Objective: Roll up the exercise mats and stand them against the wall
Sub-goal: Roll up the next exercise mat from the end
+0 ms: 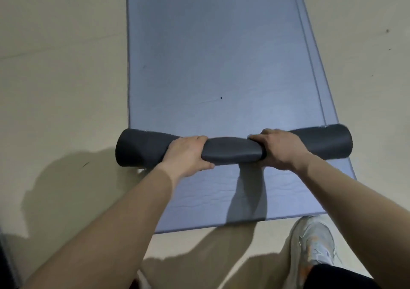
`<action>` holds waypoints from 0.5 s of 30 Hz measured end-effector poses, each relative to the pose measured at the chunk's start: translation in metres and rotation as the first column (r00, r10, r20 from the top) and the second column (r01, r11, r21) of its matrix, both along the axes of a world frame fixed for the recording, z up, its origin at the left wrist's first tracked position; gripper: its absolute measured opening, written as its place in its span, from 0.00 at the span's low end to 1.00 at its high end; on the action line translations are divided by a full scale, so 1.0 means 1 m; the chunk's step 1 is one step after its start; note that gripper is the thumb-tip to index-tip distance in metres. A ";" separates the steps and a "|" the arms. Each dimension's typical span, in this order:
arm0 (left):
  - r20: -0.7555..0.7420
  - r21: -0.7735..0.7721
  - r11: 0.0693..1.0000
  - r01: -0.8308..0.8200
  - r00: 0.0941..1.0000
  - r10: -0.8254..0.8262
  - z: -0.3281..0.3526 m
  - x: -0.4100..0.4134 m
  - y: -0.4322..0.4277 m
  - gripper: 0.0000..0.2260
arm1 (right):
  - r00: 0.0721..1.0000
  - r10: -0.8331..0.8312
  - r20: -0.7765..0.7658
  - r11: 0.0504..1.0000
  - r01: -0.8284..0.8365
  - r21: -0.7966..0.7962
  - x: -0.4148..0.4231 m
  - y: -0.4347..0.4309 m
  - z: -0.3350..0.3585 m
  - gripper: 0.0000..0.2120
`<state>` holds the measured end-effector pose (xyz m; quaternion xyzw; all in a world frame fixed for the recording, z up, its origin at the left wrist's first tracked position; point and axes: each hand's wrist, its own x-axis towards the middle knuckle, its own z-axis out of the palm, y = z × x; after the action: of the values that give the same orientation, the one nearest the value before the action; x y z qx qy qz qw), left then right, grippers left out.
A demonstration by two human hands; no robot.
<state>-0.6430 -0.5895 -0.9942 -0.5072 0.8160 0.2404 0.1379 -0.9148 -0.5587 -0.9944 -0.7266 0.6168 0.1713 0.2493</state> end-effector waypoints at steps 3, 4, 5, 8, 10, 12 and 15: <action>0.053 0.191 0.981 0.021 0.998 -0.032 0.020 0.020 0.005 0.26 | 0.995 -0.054 0.089 0.959 0.027 0.283 0.018 0.000 0.017 0.26; 0.055 0.251 0.968 -0.002 0.998 -0.012 0.022 0.028 0.010 0.27 | 0.990 -0.077 0.121 0.928 0.026 0.373 0.025 0.001 0.018 0.25; 0.053 0.303 0.952 -0.040 0.998 0.025 0.023 0.035 0.015 0.28 | 0.982 -0.109 0.155 0.895 0.029 0.445 0.031 0.002 0.019 0.25; 0.031 0.360 0.928 -0.095 0.995 0.090 0.018 0.045 0.018 0.28 | 0.980 -0.112 0.166 0.947 0.054 0.318 0.039 0.015 0.020 0.40; 0.006 0.394 0.907 -0.153 0.987 0.164 0.012 0.048 0.003 0.27 | 0.998 -0.020 0.066 0.995 0.026 -0.099 0.042 0.041 0.014 0.38; 0.006 0.418 0.881 -0.221 0.971 0.240 0.009 0.048 -0.019 0.27 | 1.000 0.023 0.005 0.919 -0.019 -0.395 0.050 0.071 0.005 0.34; -0.026 -0.030 0.968 -0.248 0.969 0.247 0.007 0.043 -0.021 0.20 | 0.995 0.026 -0.097 0.958 -0.053 -0.281 0.059 0.069 -0.010 0.56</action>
<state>-0.5999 -0.6106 -0.9869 -0.6045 0.7518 0.2477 0.0894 -0.8554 -0.4893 -1.0040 -0.7583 0.6312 0.1197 0.1108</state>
